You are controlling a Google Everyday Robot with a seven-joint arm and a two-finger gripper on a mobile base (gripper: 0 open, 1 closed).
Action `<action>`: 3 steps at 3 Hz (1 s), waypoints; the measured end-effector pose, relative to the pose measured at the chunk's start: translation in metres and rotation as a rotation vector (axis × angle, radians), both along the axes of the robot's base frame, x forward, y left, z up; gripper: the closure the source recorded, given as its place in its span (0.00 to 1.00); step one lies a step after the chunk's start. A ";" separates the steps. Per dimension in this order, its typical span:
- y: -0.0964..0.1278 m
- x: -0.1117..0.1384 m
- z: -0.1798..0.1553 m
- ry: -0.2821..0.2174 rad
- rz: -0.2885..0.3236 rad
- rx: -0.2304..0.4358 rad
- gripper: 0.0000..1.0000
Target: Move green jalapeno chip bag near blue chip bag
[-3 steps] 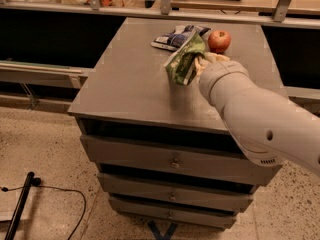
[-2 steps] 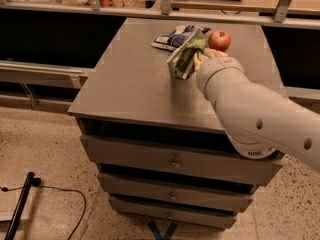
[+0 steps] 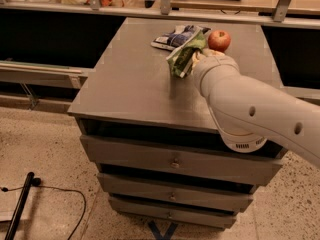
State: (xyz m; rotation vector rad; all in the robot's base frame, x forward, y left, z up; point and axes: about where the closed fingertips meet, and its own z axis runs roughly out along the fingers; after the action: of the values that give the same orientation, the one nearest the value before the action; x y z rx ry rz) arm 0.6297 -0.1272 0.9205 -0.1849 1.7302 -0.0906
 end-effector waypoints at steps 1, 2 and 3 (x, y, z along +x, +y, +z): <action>0.000 -0.001 -0.002 0.015 -0.016 0.006 0.20; -0.002 -0.005 -0.004 0.027 -0.031 0.010 0.00; -0.016 -0.027 -0.006 0.054 -0.082 0.016 0.00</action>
Offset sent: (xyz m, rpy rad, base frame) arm -0.0078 -0.0047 -0.0123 0.0182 0.0506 -0.0506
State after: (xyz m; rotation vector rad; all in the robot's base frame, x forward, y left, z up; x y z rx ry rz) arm 0.6023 -0.1428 0.9149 -0.1058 1.7918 -0.1326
